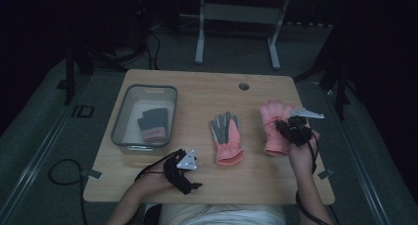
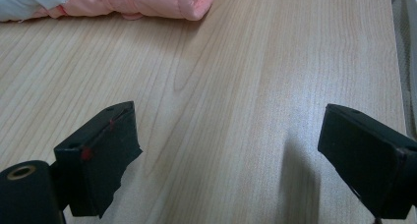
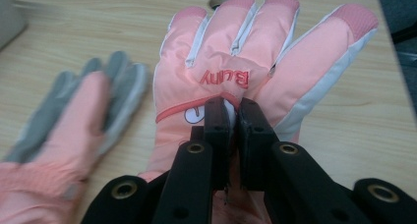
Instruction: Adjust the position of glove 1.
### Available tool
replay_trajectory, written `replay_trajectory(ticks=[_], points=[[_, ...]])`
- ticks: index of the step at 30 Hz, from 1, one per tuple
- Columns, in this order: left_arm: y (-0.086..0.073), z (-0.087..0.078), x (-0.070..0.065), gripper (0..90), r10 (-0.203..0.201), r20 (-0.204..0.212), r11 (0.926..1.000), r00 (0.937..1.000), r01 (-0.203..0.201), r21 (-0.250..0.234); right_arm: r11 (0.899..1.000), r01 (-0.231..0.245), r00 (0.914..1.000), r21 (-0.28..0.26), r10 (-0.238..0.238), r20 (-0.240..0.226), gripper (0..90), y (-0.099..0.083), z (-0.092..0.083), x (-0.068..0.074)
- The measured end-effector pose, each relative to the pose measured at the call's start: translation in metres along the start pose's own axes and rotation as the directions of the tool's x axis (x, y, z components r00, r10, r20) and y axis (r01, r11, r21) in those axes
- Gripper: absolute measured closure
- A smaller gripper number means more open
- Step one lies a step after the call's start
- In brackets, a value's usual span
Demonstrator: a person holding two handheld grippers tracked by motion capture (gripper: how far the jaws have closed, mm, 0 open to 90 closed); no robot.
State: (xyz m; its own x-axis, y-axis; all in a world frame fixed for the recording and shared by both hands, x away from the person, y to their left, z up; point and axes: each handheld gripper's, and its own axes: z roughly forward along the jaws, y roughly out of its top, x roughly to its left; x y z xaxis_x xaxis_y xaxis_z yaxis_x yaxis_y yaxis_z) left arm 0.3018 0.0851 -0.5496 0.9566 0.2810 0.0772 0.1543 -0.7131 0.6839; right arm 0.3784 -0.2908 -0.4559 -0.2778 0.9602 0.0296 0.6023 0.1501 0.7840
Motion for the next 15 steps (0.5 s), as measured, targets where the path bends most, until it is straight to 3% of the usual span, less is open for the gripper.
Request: replay_trajectory(ticks=[6, 12, 15], points=[[0.0, 0.0, 0.0, 7.9, -0.002, -0.003, 1.0, 1.0, 0.002, 0.007, 1.0, -0.023, 0.9992, 0.007, 0.023, 0.032, 84.5, -0.005, 0.001, 0.025], [-0.001, 0.001, -0.001, 7.9, 0.005, -0.004, 1.0, 1.0, -0.005, 0.005, 0.999, -0.026, 0.9983, 0.032, 0.024, 0.053, 84.3, -0.014, 0.016, 0.03], [0.0, 0.001, -0.001, 7.9, 0.002, -0.003, 1.0, 1.0, -0.002, 0.005, 0.997, -0.034, 0.9976, 0.068, 0.03, 0.062, 84.1, -0.024, 0.032, 0.029]])
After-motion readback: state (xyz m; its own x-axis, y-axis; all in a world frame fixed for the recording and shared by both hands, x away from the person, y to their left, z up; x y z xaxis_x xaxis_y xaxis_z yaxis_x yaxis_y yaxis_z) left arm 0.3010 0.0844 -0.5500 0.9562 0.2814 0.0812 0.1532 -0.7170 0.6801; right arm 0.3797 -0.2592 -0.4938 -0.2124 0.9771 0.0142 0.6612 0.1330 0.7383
